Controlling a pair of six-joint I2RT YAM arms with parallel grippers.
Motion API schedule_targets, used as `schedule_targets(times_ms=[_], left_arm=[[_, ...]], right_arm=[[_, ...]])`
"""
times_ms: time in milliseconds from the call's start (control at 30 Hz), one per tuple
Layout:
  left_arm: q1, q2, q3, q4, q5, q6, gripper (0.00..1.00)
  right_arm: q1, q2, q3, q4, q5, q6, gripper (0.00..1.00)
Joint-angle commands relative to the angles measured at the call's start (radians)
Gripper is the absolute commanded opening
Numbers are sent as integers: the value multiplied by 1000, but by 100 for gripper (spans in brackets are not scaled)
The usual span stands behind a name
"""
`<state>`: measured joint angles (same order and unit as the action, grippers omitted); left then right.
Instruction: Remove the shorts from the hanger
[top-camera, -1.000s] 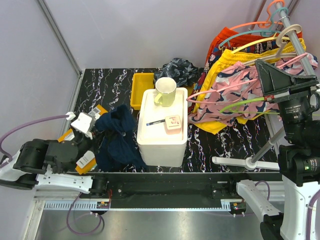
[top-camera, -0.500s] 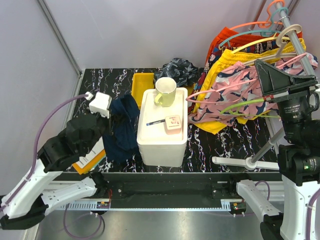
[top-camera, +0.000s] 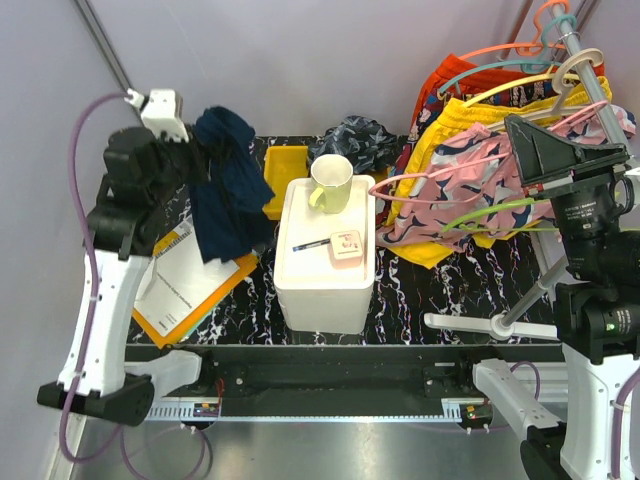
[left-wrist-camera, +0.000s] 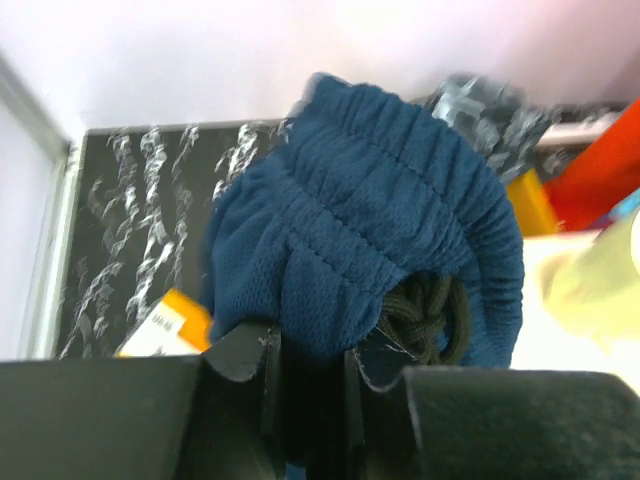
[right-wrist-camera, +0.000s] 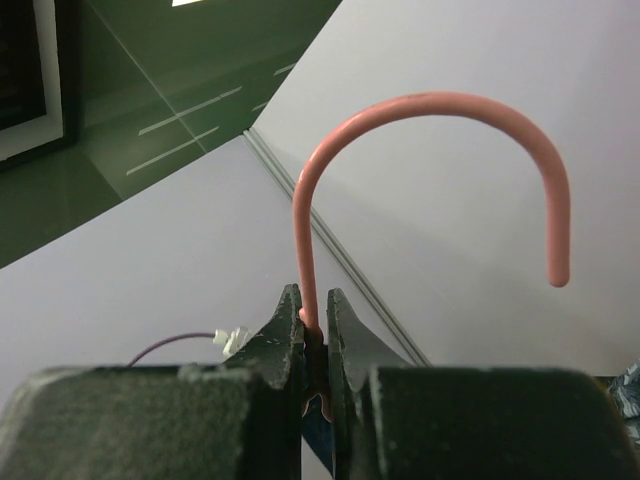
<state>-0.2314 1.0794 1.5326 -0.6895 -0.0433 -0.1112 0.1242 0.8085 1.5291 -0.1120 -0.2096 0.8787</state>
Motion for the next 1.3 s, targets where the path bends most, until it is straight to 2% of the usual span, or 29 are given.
schedule_targets(times_ms=[0,233,433,533,800,1000,1133,1267], left_arm=[[73,103,208,260,252,-82,0],[125,359,496,386,460,-221,0],[127,546,598,517,641,-364,0],[126,631,575,635,721,-427,0],[119,913,561,703,720,-473,0],[69,1071,630,547,726,-405,0],[38,1074,566,469,674,-314,0],[27,1047,512,386,594,-236,9]], right_arm=[[-1,20,36,35,-20,-17,0],[-3,31,49,35,-13,-29,0],[-1,40,49,35,-17,-26,0],[-1,38,51,35,-17,-27,0],[-1,43,52,34,-20,-27,0],[-1,52,42,41,-24,-18,0],[-1,49,22,48,-27,-9,0],[-3,47,14,49,-28,-6,0]])
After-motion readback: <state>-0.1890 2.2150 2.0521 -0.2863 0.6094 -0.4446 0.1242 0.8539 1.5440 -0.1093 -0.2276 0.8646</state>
